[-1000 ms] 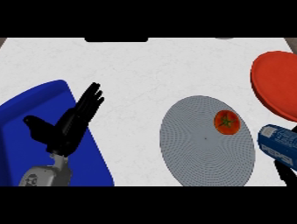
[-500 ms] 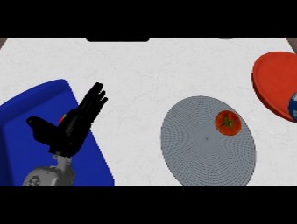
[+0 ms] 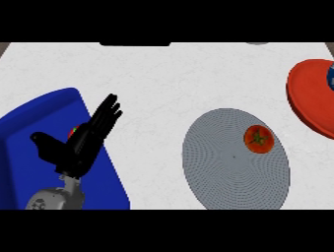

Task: Pick the can from the placemat and place it in the bowl

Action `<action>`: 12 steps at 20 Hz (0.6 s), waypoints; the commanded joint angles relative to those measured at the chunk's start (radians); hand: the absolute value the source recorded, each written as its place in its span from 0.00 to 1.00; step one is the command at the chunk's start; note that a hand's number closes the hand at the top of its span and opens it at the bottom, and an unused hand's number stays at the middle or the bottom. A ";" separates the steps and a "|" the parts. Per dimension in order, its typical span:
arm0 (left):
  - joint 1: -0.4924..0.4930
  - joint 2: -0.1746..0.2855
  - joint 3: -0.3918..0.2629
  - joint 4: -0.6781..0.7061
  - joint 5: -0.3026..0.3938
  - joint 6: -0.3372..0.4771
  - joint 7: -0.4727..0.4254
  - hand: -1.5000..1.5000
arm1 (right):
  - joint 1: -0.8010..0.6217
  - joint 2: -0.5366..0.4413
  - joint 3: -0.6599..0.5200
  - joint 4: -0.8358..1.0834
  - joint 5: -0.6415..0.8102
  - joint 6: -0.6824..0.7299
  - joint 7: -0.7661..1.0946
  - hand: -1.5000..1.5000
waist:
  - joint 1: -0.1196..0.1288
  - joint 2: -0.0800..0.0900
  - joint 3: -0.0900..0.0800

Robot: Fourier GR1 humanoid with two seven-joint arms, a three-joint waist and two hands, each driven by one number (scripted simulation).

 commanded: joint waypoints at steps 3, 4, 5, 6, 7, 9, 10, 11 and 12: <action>-0.056 -0.006 0.030 0.151 -0.021 -0.022 -0.103 0.50 | -0.145 -0.053 0.023 0.360 0.088 -0.161 -0.168 1.00 | 0.000 0.004 0.000; -0.015 -0.004 -0.008 -0.027 0.000 0.007 0.065 0.50 | -0.148 -0.039 0.027 0.452 0.130 -0.250 -0.211 1.00 | 0.016 0.004 0.001; -0.061 -0.013 0.023 0.069 0.005 -0.006 -0.015 0.50 | -0.154 -0.066 0.052 0.477 0.167 -0.245 -0.216 1.00 | 0.007 0.005 0.000; -0.042 0.009 0.022 0.054 0.000 -0.020 -0.012 0.50 | -0.184 -0.041 0.084 0.543 0.215 -0.302 -0.210 1.00 | 0.018 0.007 0.001; -0.044 -0.024 -0.013 0.058 -0.026 0.001 -0.019 0.50 | -0.197 -0.050 0.047 0.639 0.191 -0.355 -0.288 1.00 | 0.015 0.007 0.001; -0.086 -0.010 0.028 0.111 -0.010 -0.011 -0.036 0.50 | -0.285 -0.057 0.066 0.772 0.231 -0.380 -0.283 1.00 | 0.021 0.010 0.001; -0.022 -0.025 -0.011 0.043 -0.038 0.006 -0.053 0.50 | -0.247 -0.062 0.085 0.791 0.274 -0.404 -0.281 1.00 | 0.026 0.009 0.001; -0.049 -0.018 0.008 0.072 -0.008 -0.017 -0.046 0.50 | -0.261 -0.094 0.089 0.841 0.283 -0.347 -0.269 1.00 | 0.028 0.012 0.001; -0.030 -0.032 -0.025 0.024 -0.023 0.003 -0.002 0.50 | -0.265 -0.101 0.077 0.901 0.278 -0.327 -0.261 1.00 | 0.036 0.012 0.002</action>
